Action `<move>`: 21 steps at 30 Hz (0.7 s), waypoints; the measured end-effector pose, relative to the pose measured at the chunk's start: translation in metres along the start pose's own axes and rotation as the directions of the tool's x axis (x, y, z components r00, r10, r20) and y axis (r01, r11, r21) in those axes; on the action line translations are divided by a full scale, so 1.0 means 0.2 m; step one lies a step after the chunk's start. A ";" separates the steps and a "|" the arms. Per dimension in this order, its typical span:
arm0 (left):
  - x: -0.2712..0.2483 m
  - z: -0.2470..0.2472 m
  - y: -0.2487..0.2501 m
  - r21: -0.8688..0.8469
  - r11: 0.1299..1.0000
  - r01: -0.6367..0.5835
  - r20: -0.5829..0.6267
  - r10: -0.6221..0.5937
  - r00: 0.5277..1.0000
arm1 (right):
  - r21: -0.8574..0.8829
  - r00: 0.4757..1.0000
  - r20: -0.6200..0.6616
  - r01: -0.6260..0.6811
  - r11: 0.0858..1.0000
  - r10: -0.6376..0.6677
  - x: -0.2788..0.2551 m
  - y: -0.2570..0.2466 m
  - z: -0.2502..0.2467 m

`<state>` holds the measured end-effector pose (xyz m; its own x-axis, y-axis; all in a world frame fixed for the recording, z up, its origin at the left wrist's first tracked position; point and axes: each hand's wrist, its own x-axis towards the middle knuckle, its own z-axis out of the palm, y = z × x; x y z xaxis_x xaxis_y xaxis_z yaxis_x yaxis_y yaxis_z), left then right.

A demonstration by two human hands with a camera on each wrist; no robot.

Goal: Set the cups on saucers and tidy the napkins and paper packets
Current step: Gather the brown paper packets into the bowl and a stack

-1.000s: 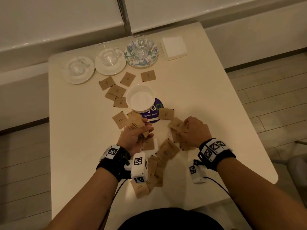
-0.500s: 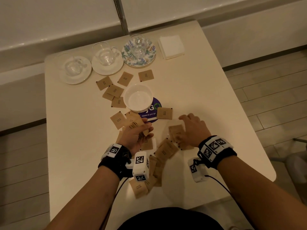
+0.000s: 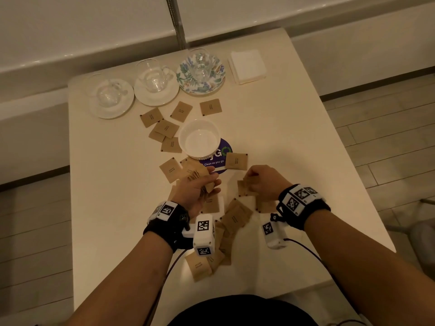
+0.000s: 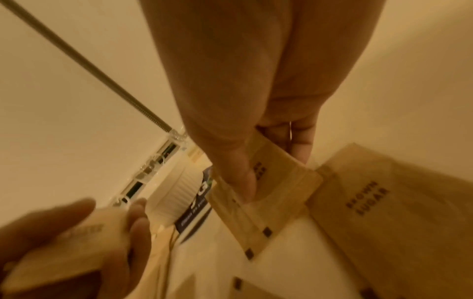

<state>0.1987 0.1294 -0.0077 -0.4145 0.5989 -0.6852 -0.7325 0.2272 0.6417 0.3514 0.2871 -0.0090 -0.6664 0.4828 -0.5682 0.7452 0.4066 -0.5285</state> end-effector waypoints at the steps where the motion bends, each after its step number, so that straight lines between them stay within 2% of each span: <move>1: 0.00 0.00 0.01 -0.011 1.000 0.005 0.007 -0.004 1.000 | 0.053 1.000 -0.008 0.013 0.999 -0.012 0.00 0.00 -0.02; 5: 0.01 -0.01 0.04 -0.035 0.999 -0.011 0.036 0.012 0.999 | 0.237 0.995 -0.059 0.088 0.967 -0.076 -0.02 -0.08 -0.09; 10: 0.02 -0.01 0.05 -0.028 0.999 -0.038 0.033 0.039 0.999 | 0.276 0.969 -0.204 0.191 0.942 -0.137 -0.02 -0.20 -0.12; 15: 0.02 0.01 0.04 0.041 0.998 -0.057 0.027 0.056 0.998 | 0.259 0.961 -0.228 0.215 0.942 -0.157 -0.03 -0.29 -0.10; 21: 0.00 0.04 0.03 0.139 0.985 -0.099 -0.004 0.101 0.995 | 0.136 0.949 -0.270 0.205 0.969 -0.163 -0.06 -0.36 -0.06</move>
<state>0.1981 0.1366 -0.0017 -0.4885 0.6153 -0.6187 -0.6054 0.2716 0.7481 0.3069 0.2615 0.0432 -0.7473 0.6014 -0.2827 0.5822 0.3875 -0.7147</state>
